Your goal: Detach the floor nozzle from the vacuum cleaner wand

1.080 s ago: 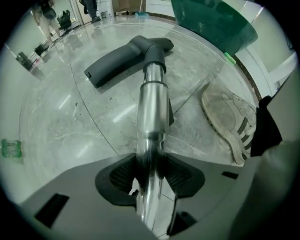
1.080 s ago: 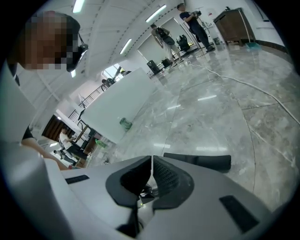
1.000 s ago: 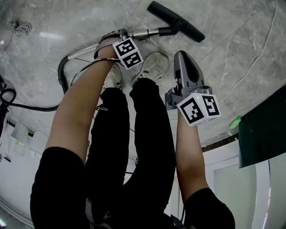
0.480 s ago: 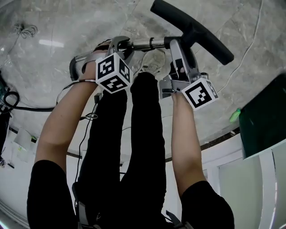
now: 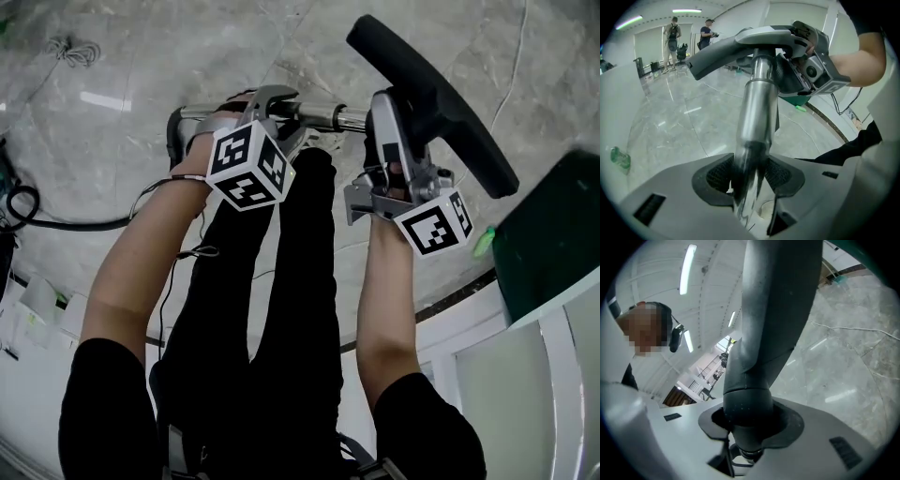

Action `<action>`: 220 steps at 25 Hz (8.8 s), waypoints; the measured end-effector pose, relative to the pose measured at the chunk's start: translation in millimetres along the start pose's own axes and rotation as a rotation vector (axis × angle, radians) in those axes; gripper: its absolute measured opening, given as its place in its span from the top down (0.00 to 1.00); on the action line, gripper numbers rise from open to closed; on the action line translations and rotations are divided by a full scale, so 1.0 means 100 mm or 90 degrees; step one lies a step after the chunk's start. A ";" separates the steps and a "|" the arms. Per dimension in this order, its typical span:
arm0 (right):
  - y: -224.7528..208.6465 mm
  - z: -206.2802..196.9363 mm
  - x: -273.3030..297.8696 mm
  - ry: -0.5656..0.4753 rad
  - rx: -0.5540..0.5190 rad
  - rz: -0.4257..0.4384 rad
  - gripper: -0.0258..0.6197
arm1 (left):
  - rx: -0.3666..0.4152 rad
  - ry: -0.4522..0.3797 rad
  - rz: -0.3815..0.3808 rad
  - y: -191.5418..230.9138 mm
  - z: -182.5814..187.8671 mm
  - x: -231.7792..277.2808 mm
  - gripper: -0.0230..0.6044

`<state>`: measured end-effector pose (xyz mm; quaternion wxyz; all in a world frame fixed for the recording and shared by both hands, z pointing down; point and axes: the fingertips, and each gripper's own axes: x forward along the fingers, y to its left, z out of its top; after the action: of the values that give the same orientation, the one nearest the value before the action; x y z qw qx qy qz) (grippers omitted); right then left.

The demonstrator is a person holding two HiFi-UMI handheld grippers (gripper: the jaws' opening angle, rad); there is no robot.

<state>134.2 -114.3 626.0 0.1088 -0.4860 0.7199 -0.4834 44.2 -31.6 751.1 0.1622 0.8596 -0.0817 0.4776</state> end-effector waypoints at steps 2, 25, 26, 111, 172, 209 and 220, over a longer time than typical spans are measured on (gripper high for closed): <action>0.22 0.03 -0.05 0.001 -0.001 0.034 0.71 | 0.027 -0.029 0.012 -0.01 0.09 -0.08 0.68; 1.24 -0.45 -0.07 0.168 -0.032 0.309 0.71 | -0.100 -0.158 -0.540 -1.17 -0.11 -1.09 0.83; 1.27 -0.47 -0.10 0.175 -0.025 0.328 0.72 | -0.114 -0.161 -0.573 -1.23 -0.10 -1.15 0.83; -0.72 0.41 0.31 0.047 0.007 -0.139 0.78 | -0.041 0.150 -0.104 -0.15 -0.77 0.62 0.87; -1.52 -0.54 0.06 0.139 0.008 -0.069 0.78 | 0.001 0.290 0.062 0.45 -1.98 2.39 0.73; 2.84 1.23 -0.89 0.002 -0.054 0.009 0.78 | -0.395 -0.213 0.363 0.62 1.29 -3.84 0.95; 4.84 2.53 -1.74 -0.165 -0.178 0.084 0.78 | -0.278 -0.415 0.450 -0.05 2.91 -6.48 0.95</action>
<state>92.5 -94.2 54.4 0.1635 -0.5061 0.7904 -0.3040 -66.8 -140.5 57.6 0.1332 0.8296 -0.5104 0.1831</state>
